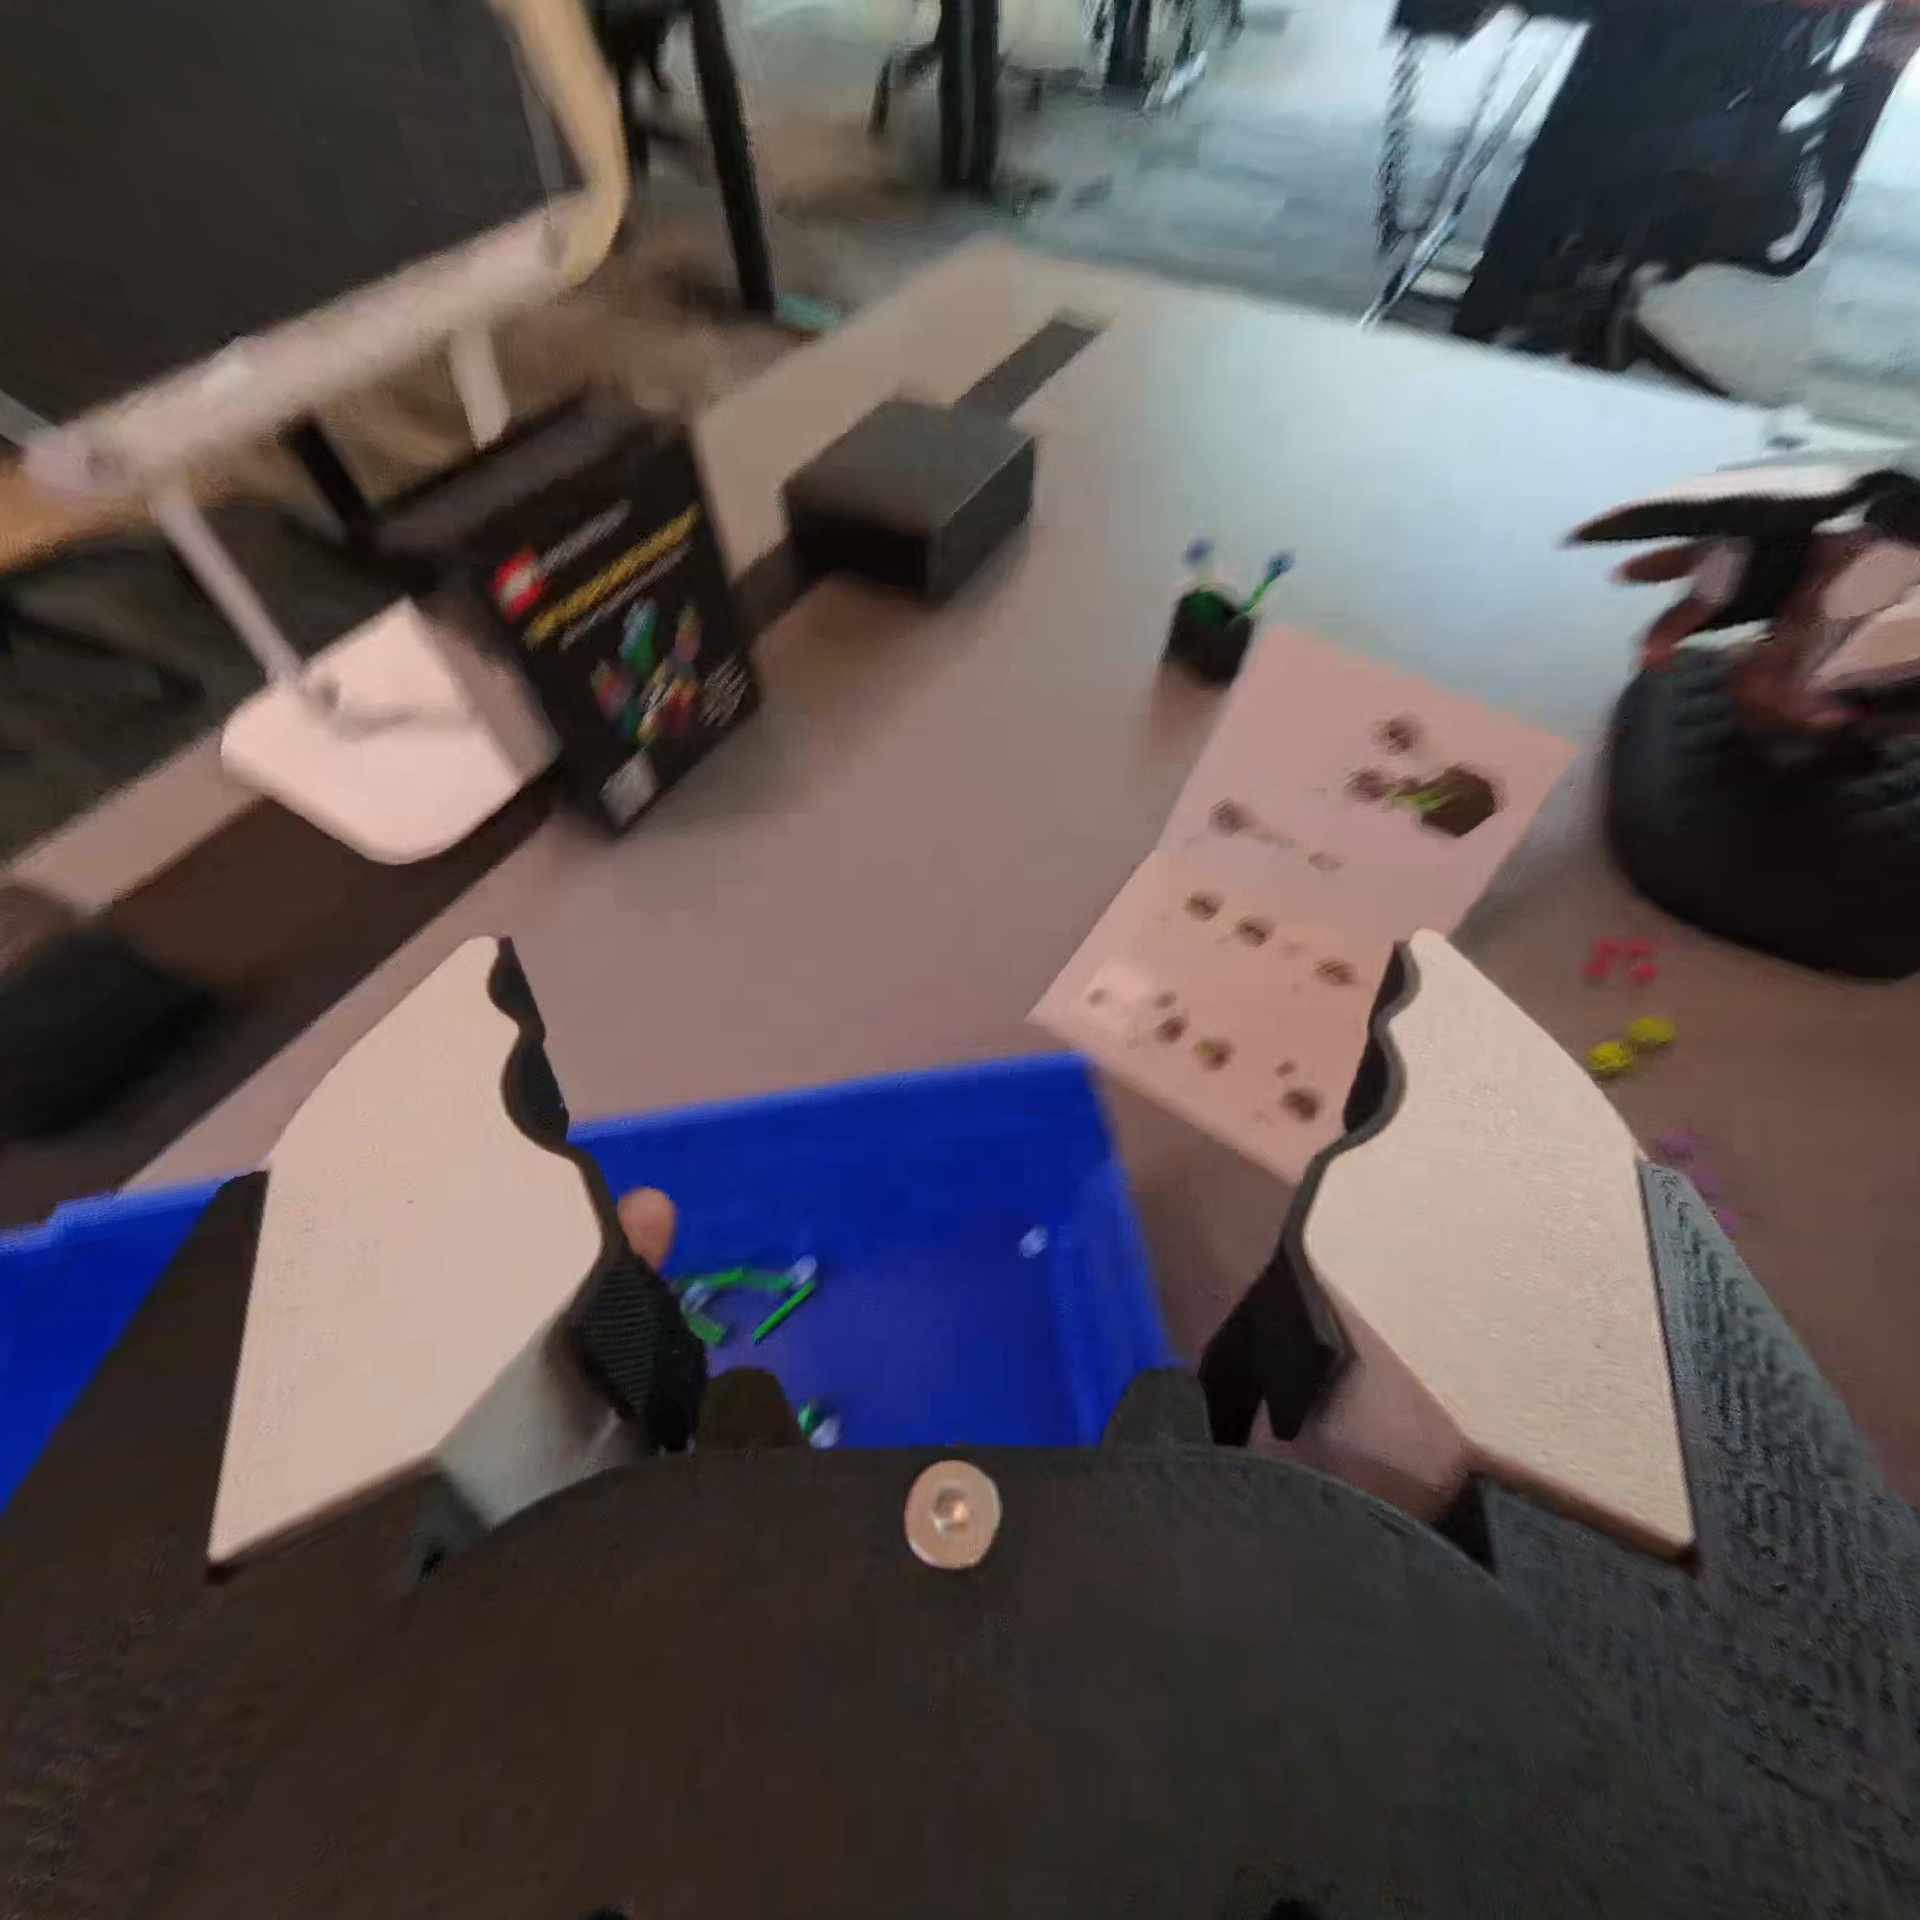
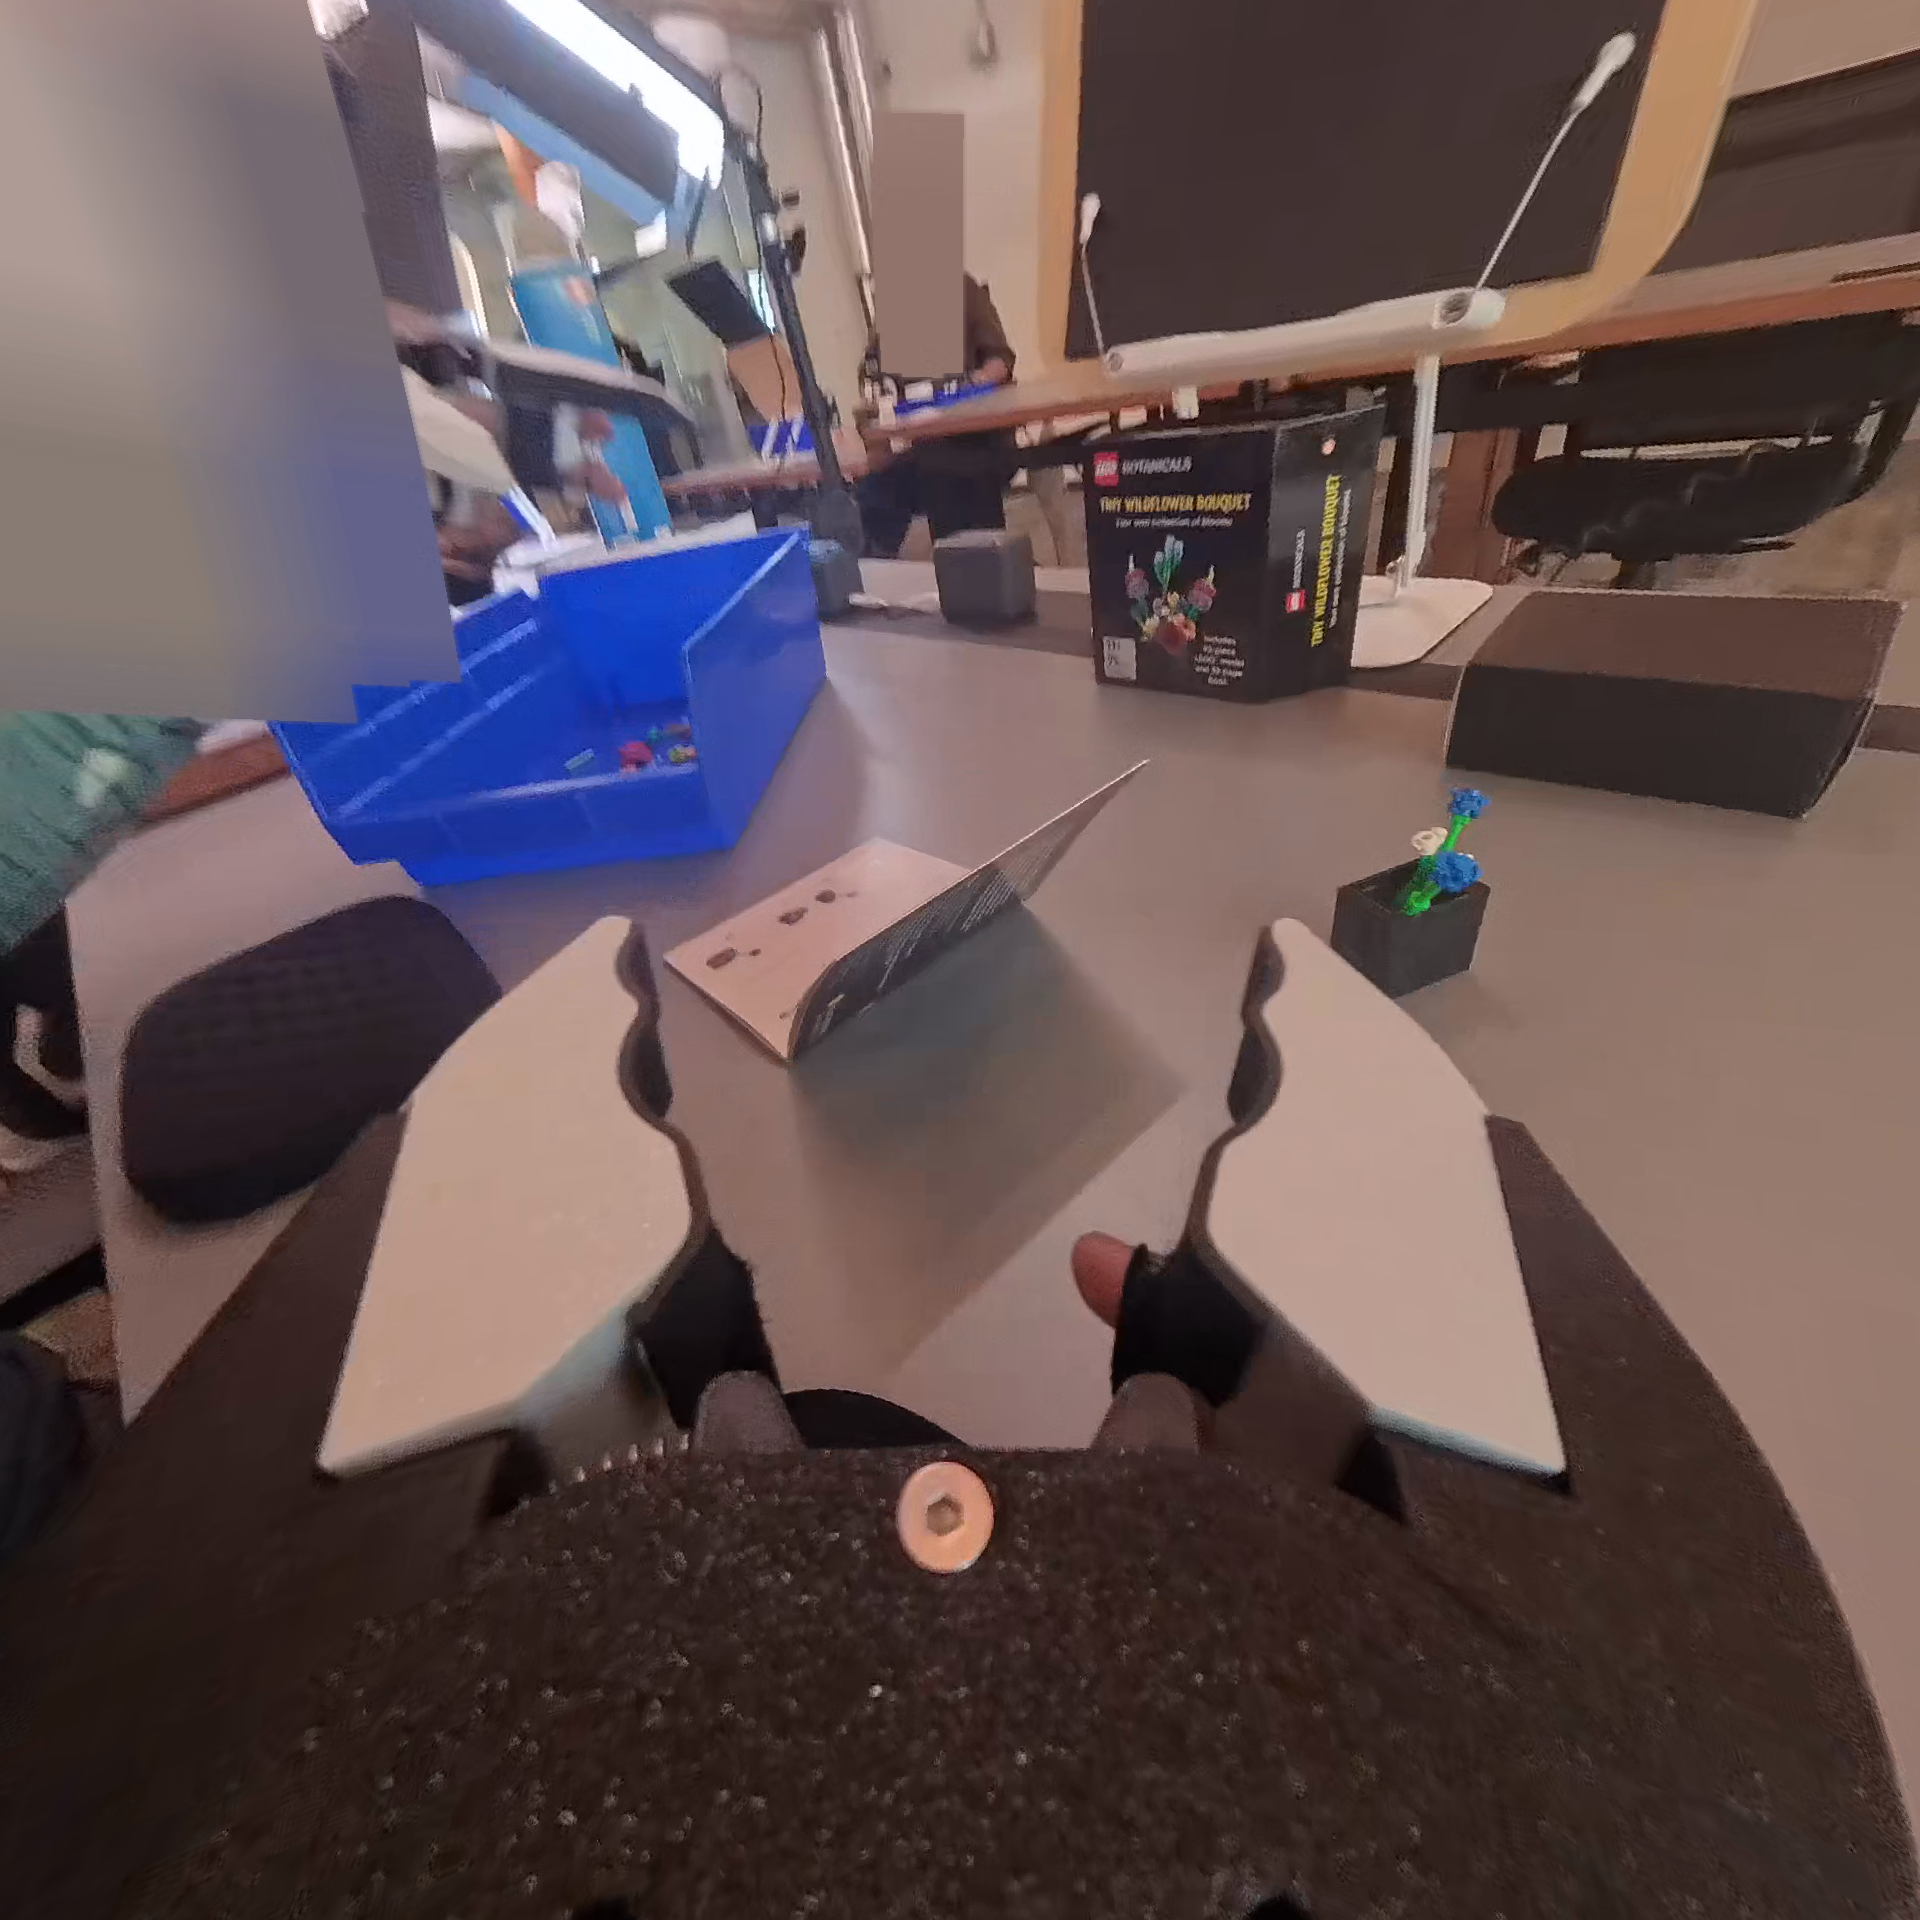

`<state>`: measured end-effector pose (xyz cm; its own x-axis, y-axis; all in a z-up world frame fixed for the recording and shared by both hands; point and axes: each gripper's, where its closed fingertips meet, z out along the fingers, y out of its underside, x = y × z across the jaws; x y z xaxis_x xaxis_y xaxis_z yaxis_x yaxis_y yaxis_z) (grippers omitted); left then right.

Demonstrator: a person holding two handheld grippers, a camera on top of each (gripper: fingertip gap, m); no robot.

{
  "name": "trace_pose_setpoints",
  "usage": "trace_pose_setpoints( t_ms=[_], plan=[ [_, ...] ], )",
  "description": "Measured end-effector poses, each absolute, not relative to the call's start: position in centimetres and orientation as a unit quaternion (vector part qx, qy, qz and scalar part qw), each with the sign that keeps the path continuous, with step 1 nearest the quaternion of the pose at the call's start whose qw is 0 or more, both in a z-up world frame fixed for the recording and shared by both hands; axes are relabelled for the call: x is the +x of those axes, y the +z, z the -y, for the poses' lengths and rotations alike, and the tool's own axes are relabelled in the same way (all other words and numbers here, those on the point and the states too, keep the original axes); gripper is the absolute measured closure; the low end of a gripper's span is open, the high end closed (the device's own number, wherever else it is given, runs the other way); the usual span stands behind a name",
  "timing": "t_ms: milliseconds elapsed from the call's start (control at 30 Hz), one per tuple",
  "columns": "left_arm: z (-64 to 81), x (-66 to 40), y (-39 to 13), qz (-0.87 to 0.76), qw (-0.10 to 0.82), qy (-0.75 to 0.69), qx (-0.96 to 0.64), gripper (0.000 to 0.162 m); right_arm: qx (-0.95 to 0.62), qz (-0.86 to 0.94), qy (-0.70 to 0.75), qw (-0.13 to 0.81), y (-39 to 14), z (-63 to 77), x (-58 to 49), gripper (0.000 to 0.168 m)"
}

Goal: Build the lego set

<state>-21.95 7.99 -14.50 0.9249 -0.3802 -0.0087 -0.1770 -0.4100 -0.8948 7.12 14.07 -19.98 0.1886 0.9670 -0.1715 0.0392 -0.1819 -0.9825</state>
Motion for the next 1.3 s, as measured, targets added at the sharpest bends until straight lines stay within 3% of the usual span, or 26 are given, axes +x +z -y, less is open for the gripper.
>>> trace_pose_setpoints(
  t_ms=[100,167,200,233,267,300,333,400,433,467,533,567,600,633,667,700,800,900,1033,1300],
  plan=[
    [-6.8,-15.9,-12.2,-0.196,0.59,-0.081,-0.779,0.017,-0.593,0.457,0.453,0.485,-19.6,-13.1,5.7,0.055],
    [-6.3,-13.2,-11.2,-0.189,0.642,-0.075,-0.74,0.017,-0.573,0.481,0.453,0.485,-18.8,-11.9,4.8,0.069],
    [-6.1,-12.3,-10.6,-0.176,0.672,-0.078,-0.715,0.018,-0.557,0.497,0.455,0.486,-18.4,-11.2,4.5,0.091],
    [-5.7,-11.7,-9.9,-0.161,0.706,-0.078,-0.685,0.025,-0.536,0.518,0.456,0.486,-18.0,-10.2,4.3,0.14],
    [-5.1,-11.4,-9.3,-0.151,0.74,-0.069,-0.651,0.064,-0.52,0.535,0.455,0.486,-17.7,-9.4,4.1,0.165],
    [-4.0,-11.1,-8.9,-0.156,0.774,-0.055,-0.611,0.137,-0.508,0.551,0.456,0.48,-17.6,-8.5,3.9,0.167],
    [-2.8,-10.5,-8.4,-0.172,0.802,-0.044,-0.571,0.162,-0.505,0.566,0.453,0.467,-17.7,-7.7,3.8,0.167],
    [-1.6,-9.8,-9.0,-0.181,0.8,-0.067,-0.568,0.162,-0.509,0.584,0.432,0.462,-18.1,-7.1,3.7,0.162],
    [-1.3,-9.5,-9.7,-0.179,0.786,-0.089,-0.585,0.16,-0.512,0.584,0.419,0.471,-18.2,-7.2,3.7,0.146],
    [-1.0,-9.5,-10.0,-0.172,0.783,-0.104,-0.589,0.14,-0.512,0.583,0.412,0.478,-18.3,-7.1,3.7,0.119],
    [-0.3,-9.6,-10.0,-0.145,0.791,-0.125,-0.581,0.069,-0.517,0.59,0.406,0.469,-18.8,-6.6,3.8,0.118],
    [-0.2,-9.7,-10.4,-0.134,0.781,-0.137,-0.594,0.07,-0.521,0.598,0.401,0.458,-19.3,-6.3,4.1,0.118],
    [-0.1,-9.7,-11.3,-0.128,0.761,-0.147,-0.618,0.071,-0.516,0.612,0.402,0.444,-19.6,-5.8,4.4,0.161],
    [0.1,-9.5,-12.2,-0.136,0.742,-0.149,-0.64,0.072,-0.51,0.616,0.412,0.437,-19.6,-5.3,4.6,0.166],
    [0.6,-9.3,-12.9,-0.158,0.732,-0.136,-0.648,0.137,-0.507,0.615,0.423,0.43,-19.5,-5.0,4.8,0.166],
    [1.1,-9.2,-13.2,-0.179,0.734,-0.111,-0.646,0.161,-0.508,0.612,0.431,0.426,-19.3,-4.8,4.9,0.166],
    [1.4,-9.3,-14.6,-0.194,0.711,-0.069,-0.672,0.161,-0.5,0.614,0.441,0.423,-19.1,-4.2,5.1,0.154],
    [1.5,-7.7,-16.5,-0.226,0.68,-0.091,-0.692,0.134,-0.504,0.681,0.408,0.34,-22.3,-2.4,5.1,0.135],
    [2.0,-4.3,-18.1,-0.276,0.667,-0.136,-0.678,0.117,-0.498,0.759,0.328,0.262,-26.7,-2.0,5.1,0.145],
    [1.7,-1.2,-19.6,-0.318,0.651,-0.157,-0.671,0.112,-0.509,0.785,0.291,0.2,-30.3,-2.1,4.3,0.144]
  ],
)
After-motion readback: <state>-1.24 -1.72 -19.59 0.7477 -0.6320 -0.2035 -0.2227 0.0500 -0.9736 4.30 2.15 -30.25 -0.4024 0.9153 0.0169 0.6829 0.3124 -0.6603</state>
